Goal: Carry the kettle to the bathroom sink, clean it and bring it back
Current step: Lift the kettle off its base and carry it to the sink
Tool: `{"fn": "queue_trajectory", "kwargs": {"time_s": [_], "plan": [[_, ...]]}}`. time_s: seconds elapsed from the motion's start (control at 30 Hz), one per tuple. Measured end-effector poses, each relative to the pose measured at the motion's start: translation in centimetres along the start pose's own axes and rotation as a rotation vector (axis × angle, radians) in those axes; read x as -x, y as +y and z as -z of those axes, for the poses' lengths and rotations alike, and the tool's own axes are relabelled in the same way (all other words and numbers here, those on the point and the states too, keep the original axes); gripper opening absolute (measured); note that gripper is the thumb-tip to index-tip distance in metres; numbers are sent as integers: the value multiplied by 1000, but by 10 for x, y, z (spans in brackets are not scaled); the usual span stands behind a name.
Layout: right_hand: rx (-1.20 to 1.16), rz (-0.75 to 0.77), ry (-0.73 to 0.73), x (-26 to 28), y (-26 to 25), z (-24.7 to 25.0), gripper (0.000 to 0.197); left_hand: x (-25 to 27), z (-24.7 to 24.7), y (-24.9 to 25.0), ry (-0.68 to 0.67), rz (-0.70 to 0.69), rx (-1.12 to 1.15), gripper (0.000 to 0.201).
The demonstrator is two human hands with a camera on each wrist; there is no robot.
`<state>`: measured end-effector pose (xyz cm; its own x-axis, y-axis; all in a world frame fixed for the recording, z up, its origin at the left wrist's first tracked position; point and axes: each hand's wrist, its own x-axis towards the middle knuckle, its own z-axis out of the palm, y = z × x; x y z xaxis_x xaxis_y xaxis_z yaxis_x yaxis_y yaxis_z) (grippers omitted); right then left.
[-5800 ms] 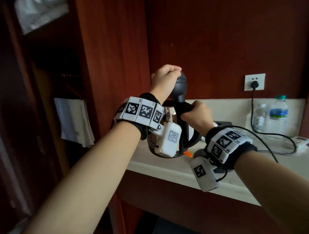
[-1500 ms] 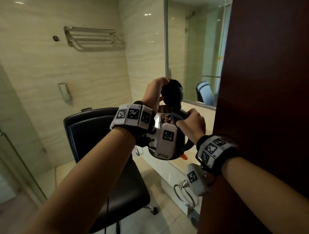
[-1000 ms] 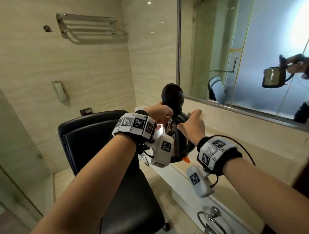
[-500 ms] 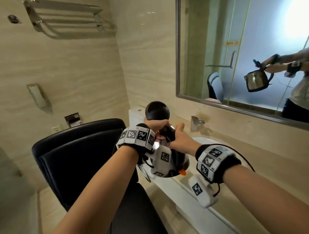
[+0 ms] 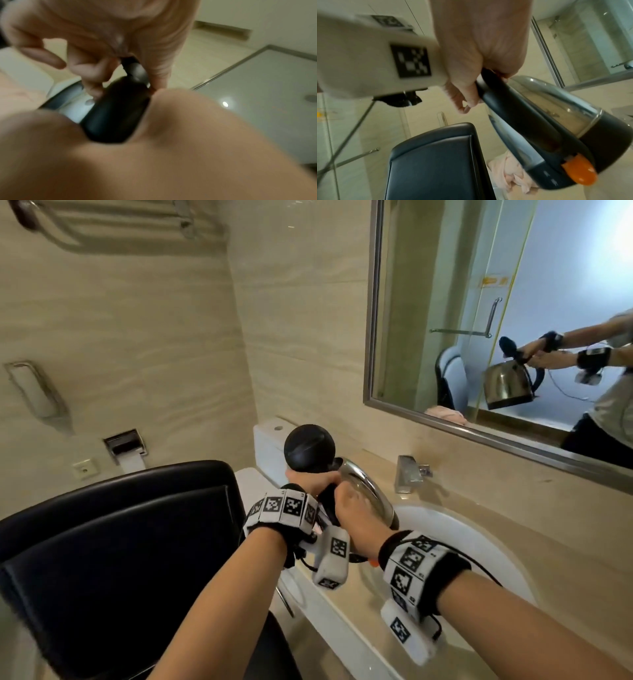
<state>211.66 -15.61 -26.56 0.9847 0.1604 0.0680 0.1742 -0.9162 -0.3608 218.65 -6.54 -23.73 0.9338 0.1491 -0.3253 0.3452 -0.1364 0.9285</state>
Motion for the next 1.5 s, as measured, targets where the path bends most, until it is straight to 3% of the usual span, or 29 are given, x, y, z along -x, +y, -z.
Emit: {"fn": "queue_trajectory", "kwargs": {"time_s": [0.07, 0.17, 0.27, 0.33, 0.4, 0.47, 0.57, 0.63, 0.73, 0.8, 1.0, 1.2, 1.3, 1.4, 1.5], "plan": [[2, 37, -3, -6, 6, -6, 42, -14, -5, 1, -39, -23, 24, 83], [-192, 59, -55, -13, 15, 1, 28, -36, -5, 6, -99, -67, -89, 73], [-350, 5, -46, -27, 32, 13, 24, -54, -7, 11, -182, -94, -237, 82], [-409, -89, 73, -42, 47, 21, 24, -65, -12, 8, -213, -141, -341, 83], [-404, -201, 137, -57, 62, 29, 35, -75, -15, 6, -247, -174, -413, 81], [-351, -287, 88, -68, 76, 34, 47, -81, -18, 8, -297, -212, -472, 79], [-296, -345, 16, -76, 94, 28, 45, -87, -25, 15, -388, -242, -529, 80], [-436, -448, 39, -78, 100, 22, 38, -85, -30, 20, -437, -279, -575, 78], [-931, -791, 74, -79, 105, 28, 22, -84, -43, 29, -519, -353, -730, 79], [-968, -888, 48, -76, 116, 39, 12, -79, -55, 36, -599, -427, -851, 82], [-674, -831, 25, -57, 152, 55, 33, -68, -80, 43, -717, -540, -984, 85], [-387, -810, -58, -39, 169, 54, 26, -63, -106, 27, -812, -582, -1125, 90], [-224, -773, -73, -34, 167, 63, 10, -69, -116, 23, -835, -565, -1109, 97], [-71, -772, -67, -37, 171, 69, 26, -73, -124, 16, -839, -573, -1086, 98], [2, -788, -48, -42, 183, 72, 29, -73, -138, -1, -843, -585, -913, 99]]}}
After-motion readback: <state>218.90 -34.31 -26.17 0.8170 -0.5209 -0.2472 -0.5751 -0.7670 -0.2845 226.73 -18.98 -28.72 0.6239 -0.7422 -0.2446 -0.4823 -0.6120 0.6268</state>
